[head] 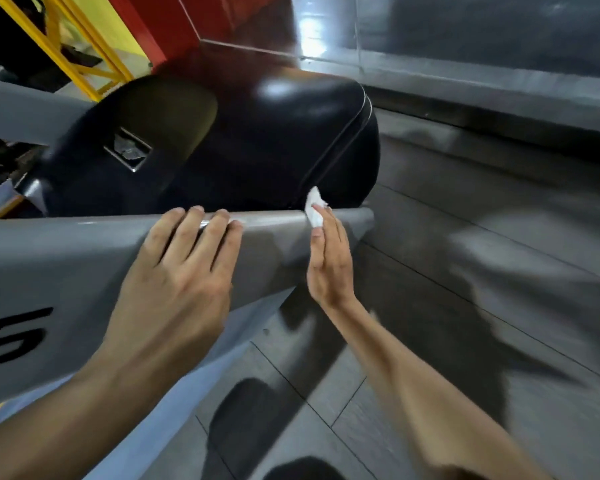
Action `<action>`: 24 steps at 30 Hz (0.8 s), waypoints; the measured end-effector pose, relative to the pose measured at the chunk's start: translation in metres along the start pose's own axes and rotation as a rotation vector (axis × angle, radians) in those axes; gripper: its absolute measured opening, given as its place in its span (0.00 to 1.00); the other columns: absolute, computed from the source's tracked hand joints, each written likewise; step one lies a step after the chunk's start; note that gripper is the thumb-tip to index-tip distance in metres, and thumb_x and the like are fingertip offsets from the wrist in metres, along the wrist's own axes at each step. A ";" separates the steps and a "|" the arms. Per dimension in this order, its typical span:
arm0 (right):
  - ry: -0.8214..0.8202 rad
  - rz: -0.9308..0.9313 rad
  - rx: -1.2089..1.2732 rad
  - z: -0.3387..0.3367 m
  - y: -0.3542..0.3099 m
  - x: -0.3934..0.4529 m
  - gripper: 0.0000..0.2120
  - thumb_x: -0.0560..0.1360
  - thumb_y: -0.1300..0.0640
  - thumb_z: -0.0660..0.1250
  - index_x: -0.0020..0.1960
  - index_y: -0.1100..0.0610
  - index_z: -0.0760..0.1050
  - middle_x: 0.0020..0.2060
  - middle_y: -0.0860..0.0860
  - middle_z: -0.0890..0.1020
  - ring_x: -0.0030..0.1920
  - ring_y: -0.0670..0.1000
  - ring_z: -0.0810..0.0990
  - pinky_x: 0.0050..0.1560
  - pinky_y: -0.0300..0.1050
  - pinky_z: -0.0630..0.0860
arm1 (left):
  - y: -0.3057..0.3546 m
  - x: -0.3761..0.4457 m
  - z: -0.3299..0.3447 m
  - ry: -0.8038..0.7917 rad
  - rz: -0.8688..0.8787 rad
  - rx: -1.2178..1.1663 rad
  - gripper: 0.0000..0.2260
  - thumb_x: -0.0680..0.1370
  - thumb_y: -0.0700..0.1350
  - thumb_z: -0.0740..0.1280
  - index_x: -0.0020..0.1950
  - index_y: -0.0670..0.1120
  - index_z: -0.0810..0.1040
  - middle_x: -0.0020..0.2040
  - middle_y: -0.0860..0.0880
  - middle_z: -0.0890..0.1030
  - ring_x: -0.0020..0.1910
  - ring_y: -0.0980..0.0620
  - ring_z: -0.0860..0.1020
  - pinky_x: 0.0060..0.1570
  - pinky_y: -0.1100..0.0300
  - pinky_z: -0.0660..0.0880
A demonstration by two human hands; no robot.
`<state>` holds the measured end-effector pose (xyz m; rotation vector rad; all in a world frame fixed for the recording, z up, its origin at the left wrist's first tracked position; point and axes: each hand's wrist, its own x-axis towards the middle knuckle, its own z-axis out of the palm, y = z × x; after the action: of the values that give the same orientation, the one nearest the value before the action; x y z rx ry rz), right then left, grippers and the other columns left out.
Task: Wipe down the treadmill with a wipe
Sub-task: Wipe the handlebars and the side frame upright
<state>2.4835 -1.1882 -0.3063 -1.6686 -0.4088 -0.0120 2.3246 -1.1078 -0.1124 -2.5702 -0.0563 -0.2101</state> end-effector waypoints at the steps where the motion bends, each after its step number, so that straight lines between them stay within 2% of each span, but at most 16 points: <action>1: 0.022 0.046 -0.011 -0.002 0.013 0.008 0.21 0.86 0.56 0.50 0.77 0.55 0.66 0.76 0.49 0.69 0.76 0.43 0.63 0.78 0.42 0.58 | 0.001 0.002 0.003 0.014 -0.004 0.000 0.22 0.80 0.39 0.58 0.74 0.33 0.70 0.72 0.33 0.73 0.70 0.31 0.72 0.74 0.38 0.63; 7: 0.060 0.239 -0.030 -0.016 0.085 0.054 0.22 0.87 0.51 0.47 0.77 0.54 0.66 0.77 0.50 0.68 0.76 0.43 0.62 0.78 0.39 0.54 | 0.005 0.005 0.019 0.086 -0.076 -0.002 0.21 0.82 0.39 0.59 0.74 0.37 0.72 0.73 0.37 0.74 0.70 0.33 0.73 0.71 0.35 0.66; 11: 0.079 0.410 0.026 -0.026 0.118 0.086 0.22 0.87 0.51 0.50 0.77 0.54 0.67 0.76 0.51 0.69 0.77 0.51 0.64 0.78 0.47 0.58 | 0.012 0.010 0.027 0.094 -0.132 -0.017 0.19 0.83 0.41 0.58 0.74 0.39 0.73 0.71 0.37 0.74 0.68 0.31 0.72 0.68 0.32 0.67; 14: 0.144 0.470 0.099 -0.022 0.117 0.084 0.21 0.86 0.51 0.52 0.76 0.53 0.69 0.76 0.51 0.70 0.77 0.51 0.65 0.77 0.44 0.59 | 0.013 0.011 0.026 0.071 -0.117 -0.014 0.20 0.83 0.41 0.57 0.74 0.39 0.73 0.72 0.37 0.74 0.68 0.31 0.72 0.69 0.32 0.66; 16: 0.175 0.379 0.166 -0.010 0.086 0.053 0.20 0.87 0.52 0.53 0.77 0.51 0.67 0.77 0.49 0.67 0.78 0.48 0.63 0.78 0.43 0.58 | 0.012 0.010 0.024 0.065 -0.123 -0.040 0.21 0.83 0.41 0.56 0.75 0.39 0.72 0.72 0.37 0.73 0.69 0.31 0.71 0.69 0.32 0.66; 17: 0.157 0.290 0.204 -0.001 0.064 0.030 0.21 0.87 0.53 0.53 0.79 0.52 0.63 0.79 0.50 0.64 0.79 0.47 0.60 0.79 0.46 0.57 | 0.012 0.010 0.023 0.066 -0.128 -0.054 0.21 0.83 0.41 0.56 0.75 0.39 0.72 0.73 0.38 0.73 0.70 0.31 0.71 0.69 0.32 0.66; 19: 0.057 0.046 0.239 0.018 0.019 -0.020 0.26 0.86 0.51 0.53 0.81 0.59 0.55 0.81 0.55 0.55 0.82 0.52 0.52 0.81 0.53 0.54 | 0.013 0.010 0.021 0.067 -0.125 -0.063 0.20 0.83 0.41 0.56 0.74 0.38 0.72 0.73 0.38 0.73 0.70 0.32 0.71 0.70 0.32 0.65; 22: -0.110 -0.277 0.092 0.040 -0.017 -0.067 0.34 0.83 0.44 0.51 0.80 0.65 0.52 0.81 0.61 0.51 0.82 0.60 0.47 0.81 0.57 0.52 | 0.011 0.008 0.017 0.048 -0.091 -0.058 0.22 0.83 0.42 0.54 0.76 0.37 0.70 0.75 0.38 0.71 0.73 0.33 0.68 0.74 0.35 0.62; 23: -0.099 -0.295 0.067 0.042 -0.010 -0.067 0.34 0.83 0.43 0.51 0.81 0.64 0.51 0.81 0.61 0.51 0.82 0.60 0.48 0.80 0.57 0.52 | 0.009 0.006 0.016 0.037 -0.071 -0.058 0.23 0.83 0.42 0.54 0.76 0.37 0.69 0.76 0.37 0.69 0.75 0.34 0.67 0.76 0.36 0.60; 24: -0.063 -0.222 0.082 0.041 0.001 -0.064 0.33 0.83 0.43 0.51 0.82 0.60 0.50 0.82 0.58 0.51 0.82 0.58 0.49 0.80 0.57 0.53 | 0.006 0.004 0.014 0.027 -0.047 -0.064 0.23 0.82 0.41 0.54 0.77 0.37 0.68 0.77 0.37 0.68 0.76 0.35 0.66 0.77 0.37 0.59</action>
<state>2.4148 -1.1651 -0.3293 -1.5394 -0.6325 -0.1061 2.3306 -1.1055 -0.1265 -2.6312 -0.1019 -0.2678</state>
